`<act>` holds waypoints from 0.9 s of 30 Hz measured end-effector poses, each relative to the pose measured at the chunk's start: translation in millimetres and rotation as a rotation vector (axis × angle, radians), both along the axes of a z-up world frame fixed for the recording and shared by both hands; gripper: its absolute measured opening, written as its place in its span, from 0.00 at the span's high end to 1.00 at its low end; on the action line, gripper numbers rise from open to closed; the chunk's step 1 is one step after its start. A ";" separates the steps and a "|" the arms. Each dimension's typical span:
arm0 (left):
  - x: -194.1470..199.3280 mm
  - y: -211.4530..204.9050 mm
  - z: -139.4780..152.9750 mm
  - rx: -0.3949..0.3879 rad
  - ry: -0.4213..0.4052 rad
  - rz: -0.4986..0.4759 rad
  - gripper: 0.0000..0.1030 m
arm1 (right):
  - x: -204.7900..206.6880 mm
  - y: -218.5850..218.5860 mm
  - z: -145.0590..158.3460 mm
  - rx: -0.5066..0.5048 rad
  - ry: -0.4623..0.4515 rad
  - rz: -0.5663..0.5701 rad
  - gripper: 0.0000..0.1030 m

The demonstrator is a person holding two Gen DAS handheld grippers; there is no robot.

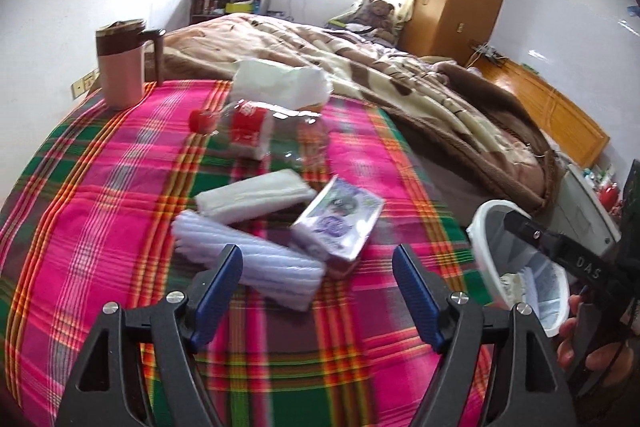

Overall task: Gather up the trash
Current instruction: 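Move both tools back over the bed toward the foam roll and carton, then grasp the white foam roll with the left gripper while the right grasps the grape juice carton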

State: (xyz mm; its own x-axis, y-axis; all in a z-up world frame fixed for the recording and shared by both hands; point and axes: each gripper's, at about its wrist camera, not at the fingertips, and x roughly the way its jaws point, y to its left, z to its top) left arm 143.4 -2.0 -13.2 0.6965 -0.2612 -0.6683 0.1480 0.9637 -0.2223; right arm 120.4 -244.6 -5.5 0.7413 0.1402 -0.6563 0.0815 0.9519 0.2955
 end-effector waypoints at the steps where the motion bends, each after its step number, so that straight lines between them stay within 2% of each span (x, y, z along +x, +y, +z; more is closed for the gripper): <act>1: 2.3 3.3 -4.3 0.000 0.017 0.007 0.23 | 3.1 4.3 -0.3 -0.001 0.000 0.011 0.39; 9: 15.8 32.3 -22.9 -0.033 0.089 0.103 0.23 | 18.5 29.3 -1.3 -0.010 0.009 0.074 0.39; 14: 28.3 37.7 -29.1 -0.059 0.117 0.107 0.23 | 23.0 34.6 -2.3 -0.008 0.011 0.079 0.39; 18: 44.1 38.4 -38.2 -0.044 0.156 0.119 0.23 | 25.3 36.8 -4.2 -0.010 0.019 0.076 0.39; 20: 46.6 35.4 -42.0 0.017 0.163 0.133 0.23 | 26.0 39.4 -4.5 -0.013 0.022 0.079 0.39; 27: 45.4 34.3 -42.6 0.016 0.175 0.093 0.23 | 33.8 53.8 -5.0 -0.020 0.034 0.106 0.39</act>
State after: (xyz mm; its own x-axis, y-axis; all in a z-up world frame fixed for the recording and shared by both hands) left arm 188.8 32.3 -55.8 0.5902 -0.1896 -0.7847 0.0191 0.9750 -0.2212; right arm 154.2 -190.8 -10.6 0.7005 0.2038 -0.6839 -0.0106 0.9612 0.2756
